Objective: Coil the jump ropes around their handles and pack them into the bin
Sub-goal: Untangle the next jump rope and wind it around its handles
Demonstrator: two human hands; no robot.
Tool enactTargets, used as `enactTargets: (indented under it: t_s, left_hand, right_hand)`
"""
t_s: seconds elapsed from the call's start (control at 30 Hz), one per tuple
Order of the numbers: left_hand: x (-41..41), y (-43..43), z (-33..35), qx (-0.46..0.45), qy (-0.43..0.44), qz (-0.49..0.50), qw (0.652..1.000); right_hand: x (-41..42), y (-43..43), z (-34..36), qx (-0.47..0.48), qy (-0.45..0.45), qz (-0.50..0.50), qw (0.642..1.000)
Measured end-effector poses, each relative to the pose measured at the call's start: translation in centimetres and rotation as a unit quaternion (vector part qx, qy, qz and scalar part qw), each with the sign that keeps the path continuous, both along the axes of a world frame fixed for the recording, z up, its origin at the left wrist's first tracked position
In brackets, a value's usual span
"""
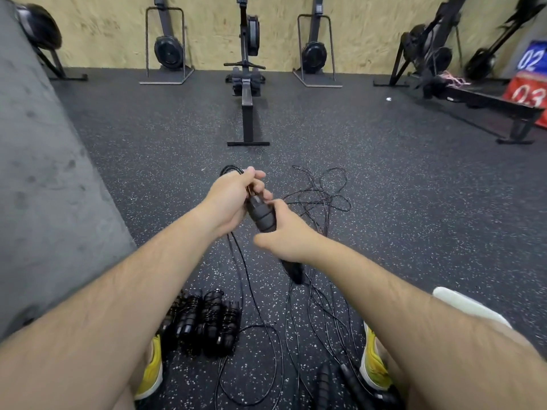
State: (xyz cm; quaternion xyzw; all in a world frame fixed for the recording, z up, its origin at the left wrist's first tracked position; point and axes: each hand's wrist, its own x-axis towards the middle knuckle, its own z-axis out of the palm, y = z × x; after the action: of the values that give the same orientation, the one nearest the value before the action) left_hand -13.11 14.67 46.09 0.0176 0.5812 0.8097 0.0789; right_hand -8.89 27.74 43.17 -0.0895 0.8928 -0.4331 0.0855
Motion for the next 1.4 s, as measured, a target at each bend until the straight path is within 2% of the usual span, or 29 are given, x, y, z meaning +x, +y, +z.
enactTargets:
  t_s: [0.03,0.07,0.1,0.13,0.2,0.23,0.27,0.3,0.33,0.37,0.43,0.53,0.8,0.97,1.07,1.2,1.27,1.3,1.33,1.4]
  left_hand:
    - [-0.2,-0.3,-0.1,-0.051,0.0,0.012,0.999]
    - [-0.2,-0.7,-0.1,-0.144,0.007,0.025,0.989]
    - [-0.2,-1.4,0.0,-0.274,0.022,0.03,0.961]
    - [0.0,-2.1,0.0,-0.413,0.041,0.033,0.909]
    - [0.6,-3.3,0.0,-0.644,0.082,0.083,0.756]
    - [1.0,-3.6,-0.1,-0.698,0.124,0.122,0.695]
    - [1.3,-3.7,-0.1,-0.702,0.182,0.155,0.671]
    - [1.5,-3.6,-0.1,-0.671,0.243,0.163,0.681]
    - [1.7,-3.4,-0.2,-0.625,0.286,0.139,0.713]
    - [1.7,-3.2,-0.3,-0.583,0.294,0.091,0.752]
    - [1.9,-2.8,-0.1,-0.546,0.231,-0.019,0.805]
    - [2.2,-2.8,-0.3,-0.557,0.174,-0.103,0.805]
    - [2.8,-2.3,-0.4,-0.517,0.194,-0.043,0.832]
    - [2.7,-2.8,0.3,-0.47,0.173,-0.022,0.865]
    - [2.6,-3.2,0.3,-0.47,0.16,-0.033,0.867]
    - [2.8,-3.3,0.1,-0.496,0.157,-0.044,0.853]
    - [3.2,-3.3,0.5,-0.511,0.183,-0.061,0.838]
    - [3.5,-3.2,0.8,-0.534,0.218,-0.072,0.814]
    - [3.5,-3.0,1.0,-0.571,0.262,-0.077,0.775]
    - [3.7,-2.1,1.2,-0.651,0.335,-0.085,0.676]
  right_hand:
    - [-0.2,0.2,0.0,0.027,0.032,-0.01,0.999]
    - [-0.5,0.5,0.0,0.052,0.058,-0.018,0.997]
    - [-0.7,0.9,0.2,0.078,0.086,-0.022,0.993]
    - [-0.9,1.2,0.3,0.111,0.112,-0.023,0.987]
    - [-1.1,1.8,0.6,0.183,0.166,-0.014,0.969]
    - [-1.1,1.9,0.7,0.212,0.188,-0.01,0.959]
    - [-1.1,2.0,0.7,0.234,0.204,-0.005,0.95]
    - [-1.2,1.9,0.7,0.253,0.218,0.002,0.943]
    - [-1.2,1.8,0.6,0.27,0.232,0.011,0.934]
    - [-1.2,1.7,0.6,0.282,0.249,0.021,0.926]
    - [-1.2,1.5,0.5,0.294,0.279,0.038,0.913]
    - [-1.0,1.4,0.7,0.327,0.298,0.056,0.895]
    - [-1.2,2.0,0.7,0.338,0.289,0.036,0.895]
    - [-1.1,2.9,1.5,0.31,0.254,0.005,0.916]
    - [-1.0,3.2,1.6,0.366,0.269,0.001,0.891]
    - [-0.8,3.1,1.7,0.404,0.298,-0.011,0.865]
    - [-0.7,2.9,1.9,0.416,0.326,-0.008,0.849]
    - [-0.7,2.7,1.9,0.427,0.343,-0.005,0.837]
    - [-0.7,2.5,1.8,0.439,0.365,-0.001,0.821]
    - [-0.8,1.9,1.4,0.452,0.408,-0.001,0.793]
